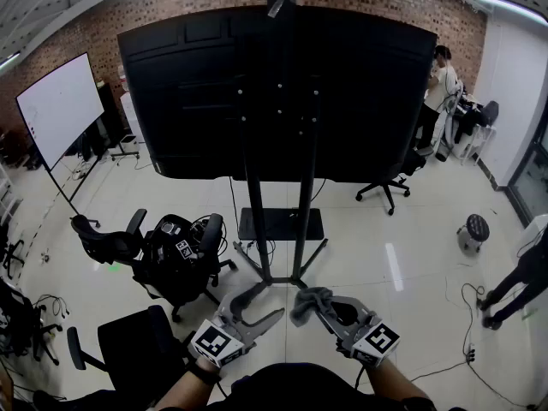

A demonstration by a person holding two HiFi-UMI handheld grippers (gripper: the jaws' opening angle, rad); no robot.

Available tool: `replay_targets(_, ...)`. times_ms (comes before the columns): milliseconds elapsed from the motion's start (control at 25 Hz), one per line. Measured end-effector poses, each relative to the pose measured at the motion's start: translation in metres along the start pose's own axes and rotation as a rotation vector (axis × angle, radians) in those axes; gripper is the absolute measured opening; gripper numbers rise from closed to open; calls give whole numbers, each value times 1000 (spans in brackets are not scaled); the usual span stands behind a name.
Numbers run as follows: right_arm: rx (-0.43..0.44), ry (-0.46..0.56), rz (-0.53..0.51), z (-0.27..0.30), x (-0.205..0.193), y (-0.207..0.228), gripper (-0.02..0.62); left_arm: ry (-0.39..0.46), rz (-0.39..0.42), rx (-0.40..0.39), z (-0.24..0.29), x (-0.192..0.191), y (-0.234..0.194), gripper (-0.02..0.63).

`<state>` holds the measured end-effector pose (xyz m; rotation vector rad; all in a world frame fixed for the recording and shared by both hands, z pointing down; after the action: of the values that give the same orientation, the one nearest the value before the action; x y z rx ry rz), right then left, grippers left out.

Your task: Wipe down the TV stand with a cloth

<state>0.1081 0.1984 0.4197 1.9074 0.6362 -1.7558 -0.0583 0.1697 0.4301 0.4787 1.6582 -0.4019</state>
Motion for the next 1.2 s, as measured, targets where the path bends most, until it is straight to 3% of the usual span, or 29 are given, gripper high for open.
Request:
replay_targets(680,31,10,44,-17,-14,28,29,-16,-10,30,26,-16,14,336)
replay_targets(920,37,14,48,10,-13,47,29,-17,-24,48,32,-19,-20,333)
replay_targets(1200,1,2,41,71,-14,85,29,-14,-31,-7,53,-22,-93,333)
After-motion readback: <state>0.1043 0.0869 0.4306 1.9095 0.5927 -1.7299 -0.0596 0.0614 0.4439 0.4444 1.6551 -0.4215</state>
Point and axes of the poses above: the fingertips, and each gripper's own axes: z forward along the fingers, y to its right, x out of its top, the point moved 5 cm from there along -z, backward along the fingers, and after that the axes turned 3 degrees about y, right-handed, at the moved point
